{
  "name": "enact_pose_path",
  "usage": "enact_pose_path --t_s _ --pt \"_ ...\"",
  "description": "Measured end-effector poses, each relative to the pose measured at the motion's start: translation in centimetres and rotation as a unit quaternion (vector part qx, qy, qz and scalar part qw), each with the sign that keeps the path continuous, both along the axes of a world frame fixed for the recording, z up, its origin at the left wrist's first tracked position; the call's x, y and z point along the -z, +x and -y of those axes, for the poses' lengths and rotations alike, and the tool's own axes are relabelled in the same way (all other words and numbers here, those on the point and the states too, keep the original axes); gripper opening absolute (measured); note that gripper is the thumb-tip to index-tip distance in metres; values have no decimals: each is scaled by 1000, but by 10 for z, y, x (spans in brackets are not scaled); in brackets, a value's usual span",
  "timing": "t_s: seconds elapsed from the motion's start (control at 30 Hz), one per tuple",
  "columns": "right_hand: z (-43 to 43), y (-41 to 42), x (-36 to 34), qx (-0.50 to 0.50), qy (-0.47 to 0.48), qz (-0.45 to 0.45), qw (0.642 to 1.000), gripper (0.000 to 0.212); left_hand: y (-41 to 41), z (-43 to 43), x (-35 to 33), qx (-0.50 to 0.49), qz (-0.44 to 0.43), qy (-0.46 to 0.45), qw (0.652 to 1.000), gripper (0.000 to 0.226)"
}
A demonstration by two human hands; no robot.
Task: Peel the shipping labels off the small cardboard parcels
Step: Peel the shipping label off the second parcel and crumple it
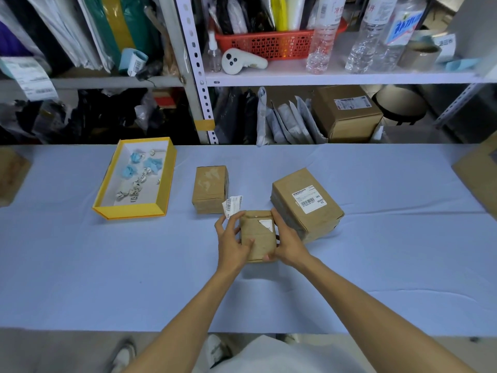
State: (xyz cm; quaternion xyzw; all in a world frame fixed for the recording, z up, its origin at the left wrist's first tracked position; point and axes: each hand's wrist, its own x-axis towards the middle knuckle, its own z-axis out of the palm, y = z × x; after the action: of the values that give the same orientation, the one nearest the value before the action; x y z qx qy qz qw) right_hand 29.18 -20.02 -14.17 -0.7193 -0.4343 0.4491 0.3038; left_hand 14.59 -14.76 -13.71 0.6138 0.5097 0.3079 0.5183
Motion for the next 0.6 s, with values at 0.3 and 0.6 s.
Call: enact_pose_path --t_s 0.3,0.6 --pt "-3 0 3 4 -19 12 1000 119 14 -2 -5 42 -152 21 987 43" --pt "-1 0 7 -2 -15 26 1000 122 18 -12 3 38 -149 3 988 39"
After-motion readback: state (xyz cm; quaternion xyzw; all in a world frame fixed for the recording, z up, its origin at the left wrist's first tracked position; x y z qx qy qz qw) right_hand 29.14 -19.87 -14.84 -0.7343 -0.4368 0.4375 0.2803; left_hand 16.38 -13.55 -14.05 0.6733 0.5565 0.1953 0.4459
